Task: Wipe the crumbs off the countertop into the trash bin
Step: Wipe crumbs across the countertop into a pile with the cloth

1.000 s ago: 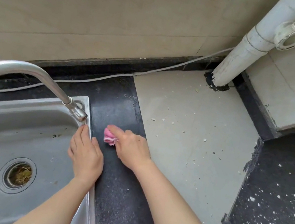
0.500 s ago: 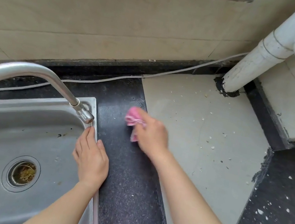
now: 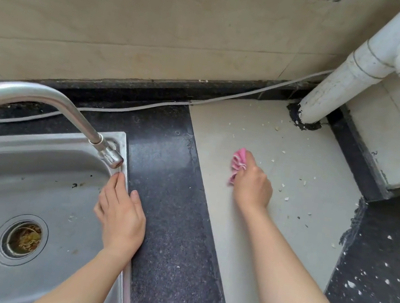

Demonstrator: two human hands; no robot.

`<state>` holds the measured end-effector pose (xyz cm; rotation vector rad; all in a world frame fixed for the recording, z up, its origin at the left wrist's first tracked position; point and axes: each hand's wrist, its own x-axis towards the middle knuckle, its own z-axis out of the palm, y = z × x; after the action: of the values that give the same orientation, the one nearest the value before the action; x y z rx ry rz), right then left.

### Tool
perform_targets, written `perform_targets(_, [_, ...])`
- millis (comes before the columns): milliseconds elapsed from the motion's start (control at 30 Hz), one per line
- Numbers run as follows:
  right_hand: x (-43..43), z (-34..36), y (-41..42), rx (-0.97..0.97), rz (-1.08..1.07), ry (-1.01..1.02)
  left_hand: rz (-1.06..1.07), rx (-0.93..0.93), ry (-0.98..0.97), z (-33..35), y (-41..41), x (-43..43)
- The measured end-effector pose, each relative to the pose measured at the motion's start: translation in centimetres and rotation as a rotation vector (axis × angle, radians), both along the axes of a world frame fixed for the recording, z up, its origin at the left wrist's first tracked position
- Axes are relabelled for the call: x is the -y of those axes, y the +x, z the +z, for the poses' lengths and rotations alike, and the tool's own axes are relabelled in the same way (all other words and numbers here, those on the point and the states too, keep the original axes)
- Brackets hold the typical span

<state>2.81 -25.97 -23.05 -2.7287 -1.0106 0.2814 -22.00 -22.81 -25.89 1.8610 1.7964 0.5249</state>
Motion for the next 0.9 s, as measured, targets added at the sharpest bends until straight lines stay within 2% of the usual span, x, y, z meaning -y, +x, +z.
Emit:
perform_targets(100, [1.5, 1.3, 3.8, -0.043, -0.218, -0.016, -0.052, -0.04, 0.029, 0.1, 0.2, 0.1])
perform_targets(167, [0.7, 2.4, 4.0, -0.059, -0.238, 0.087, -0.144, -0.086, 0.087, 0.4, 0.2, 0.3])
perform_targets(267, [-2.9, 2.8, 0.8, -0.075, 0.057, 0.182, -0.324, -0.183, 0.214, 0.8, 0.7, 0.3])
perform_targets(367, [-7.1, 1.9, -2.3, -0.097, 0.344, 0.092, -0.402, -0.212, 0.236, 1.2, 3.0, -1.0])
perform_targets(467, [-8.5, 1.4, -1.1, -0.085, 0.426, 0.003, -0.433, -0.214, 0.223, 1.3, 6.7, -3.4])
perform_targets(567, [-7.1, 1.1, 2.6, -0.082, 0.315, -0.018, -0.461, -0.228, 0.22, 0.9, 9.5, -5.9])
perform_targets(733, [-2.6, 1.6, 8.8, -0.091, -0.043, -0.085, -0.412, -0.201, 0.197, 0.5, 12.1, -8.9])
perform_targets(800, [-2.1, 2.1, 9.7, -0.062, -0.157, -0.044, -0.381, -0.172, 0.186, 0.4, 12.7, -9.6])
perform_targets(900, [-4.9, 3.1, 7.6, -0.101, -0.024, 0.069, -0.353, -0.152, 0.164, -0.1, 13.1, -9.8])
